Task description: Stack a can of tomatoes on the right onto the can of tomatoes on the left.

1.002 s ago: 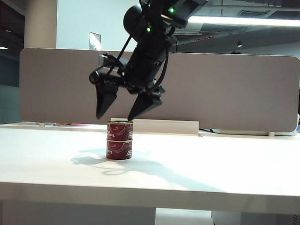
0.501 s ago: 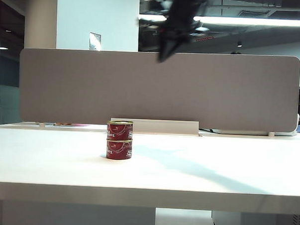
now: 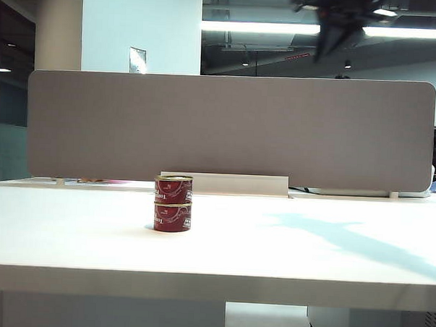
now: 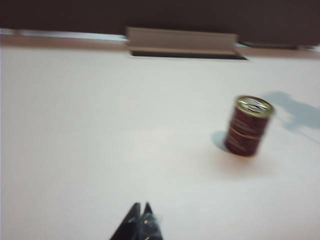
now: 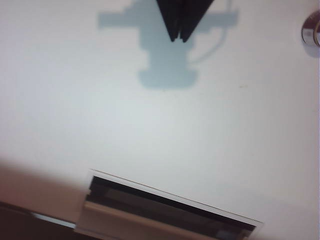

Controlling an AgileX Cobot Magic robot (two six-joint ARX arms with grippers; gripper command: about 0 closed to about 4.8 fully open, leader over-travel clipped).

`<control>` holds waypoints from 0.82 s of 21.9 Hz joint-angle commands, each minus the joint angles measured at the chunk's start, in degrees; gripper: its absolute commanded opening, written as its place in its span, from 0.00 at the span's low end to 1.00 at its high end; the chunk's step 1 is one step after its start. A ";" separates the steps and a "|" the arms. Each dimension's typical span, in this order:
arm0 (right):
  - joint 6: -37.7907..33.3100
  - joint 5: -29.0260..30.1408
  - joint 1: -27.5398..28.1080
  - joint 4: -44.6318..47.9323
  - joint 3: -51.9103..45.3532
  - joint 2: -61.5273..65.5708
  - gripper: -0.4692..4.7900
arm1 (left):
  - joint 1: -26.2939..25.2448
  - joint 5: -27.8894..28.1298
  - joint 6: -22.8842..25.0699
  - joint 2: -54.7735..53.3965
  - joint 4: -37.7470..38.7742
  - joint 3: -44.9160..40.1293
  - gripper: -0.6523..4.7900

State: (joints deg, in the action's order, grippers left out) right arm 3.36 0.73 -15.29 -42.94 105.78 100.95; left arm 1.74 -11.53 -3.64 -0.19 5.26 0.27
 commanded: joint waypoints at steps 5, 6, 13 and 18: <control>-1.14 0.92 5.64 15.58 -25.73 -20.09 0.07 | -0.04 4.46 0.24 -0.04 -4.28 0.20 0.11; -2.16 0.92 5.86 17.86 -29.20 -22.80 0.07 | -0.04 4.46 0.24 -0.04 -4.28 0.20 0.11; -5.57 0.35 5.86 31.30 -51.28 -39.65 0.07 | -0.04 3.80 0.22 -0.04 -4.04 0.20 0.11; -6.56 -1.44 5.84 34.67 -60.35 -47.84 0.07 | -0.04 3.80 0.22 -0.04 -4.07 0.20 0.11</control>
State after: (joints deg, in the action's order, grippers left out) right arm -2.63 0.30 -9.41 -10.59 46.61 54.65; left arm 1.74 -7.46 -3.64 -0.19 1.96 0.27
